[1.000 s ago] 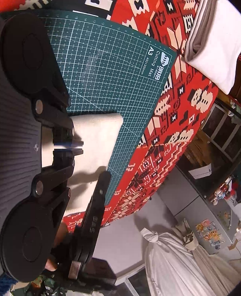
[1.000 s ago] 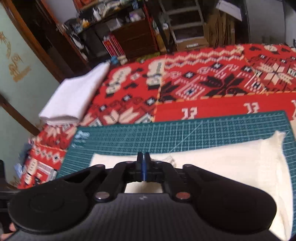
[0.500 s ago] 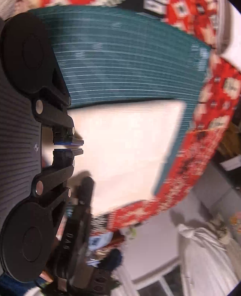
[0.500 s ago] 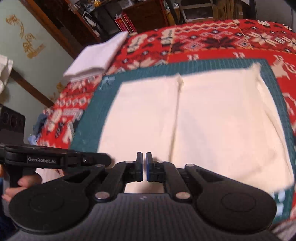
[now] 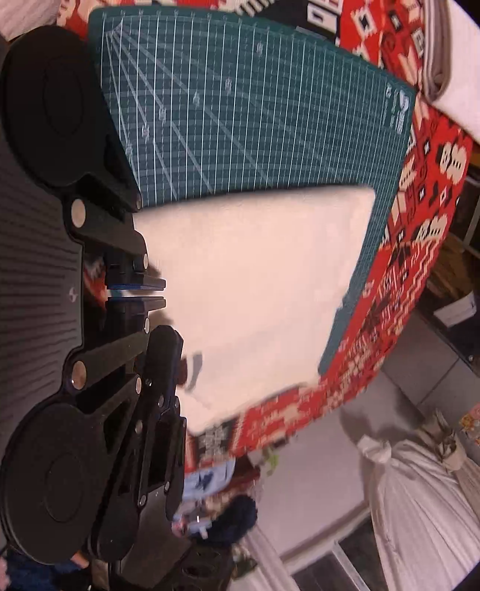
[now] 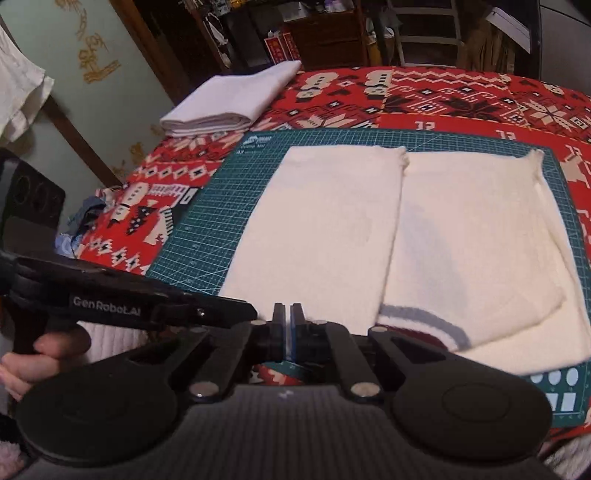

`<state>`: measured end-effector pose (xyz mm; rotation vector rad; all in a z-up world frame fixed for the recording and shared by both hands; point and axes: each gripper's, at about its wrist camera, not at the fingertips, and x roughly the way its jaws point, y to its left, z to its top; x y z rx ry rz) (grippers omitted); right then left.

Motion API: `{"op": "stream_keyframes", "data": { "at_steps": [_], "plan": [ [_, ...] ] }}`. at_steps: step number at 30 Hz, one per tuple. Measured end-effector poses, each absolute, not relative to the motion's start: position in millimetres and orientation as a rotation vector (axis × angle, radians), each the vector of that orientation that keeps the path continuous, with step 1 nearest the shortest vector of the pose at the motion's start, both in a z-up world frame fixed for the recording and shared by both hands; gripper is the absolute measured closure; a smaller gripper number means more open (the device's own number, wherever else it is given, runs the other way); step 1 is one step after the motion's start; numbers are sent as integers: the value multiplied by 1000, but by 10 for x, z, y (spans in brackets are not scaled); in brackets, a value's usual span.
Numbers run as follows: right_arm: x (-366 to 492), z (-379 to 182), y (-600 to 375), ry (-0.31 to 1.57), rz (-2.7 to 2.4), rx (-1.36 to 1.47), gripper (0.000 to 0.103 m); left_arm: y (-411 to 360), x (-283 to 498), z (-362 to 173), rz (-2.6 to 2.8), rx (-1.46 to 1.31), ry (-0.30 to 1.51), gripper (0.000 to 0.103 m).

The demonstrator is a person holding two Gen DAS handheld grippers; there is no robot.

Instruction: Fold clothes

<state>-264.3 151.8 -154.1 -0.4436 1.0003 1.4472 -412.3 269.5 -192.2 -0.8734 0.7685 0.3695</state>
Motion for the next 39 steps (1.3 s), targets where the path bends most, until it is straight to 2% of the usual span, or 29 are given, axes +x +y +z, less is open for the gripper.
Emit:
{"op": "stream_keyframes", "data": {
  "at_steps": [9,11,20,21,33,35,39],
  "plan": [
    [-2706,-1673,1488,1017,1389,-494,103,2786,-4186,-2072,346,-959,770,100],
    [-2728,-1644,1484,1022,1392,-498,99,2777,-4197,-2070,344,-962,766,100],
    [-2829,-1626,1601,1032,1433,-485,99,2781,-4340,-2036,339,-966,729,100],
    [-2809,-1669,1608,1040,1422,-486,103,2789,-4341,-2053,336,-970,734,100],
    [-2151,-1698,1166,1148,1315,-297,103,2809,-4355,-2096,305,-985,732,100],
    [-2181,-1640,1160,1125,1331,-294,98,2795,-4355,-2088,305,-977,731,100],
    [-2252,-1553,1259,1066,1332,-298,96,2797,-4352,-2095,304,-979,731,100]
  ]
}}
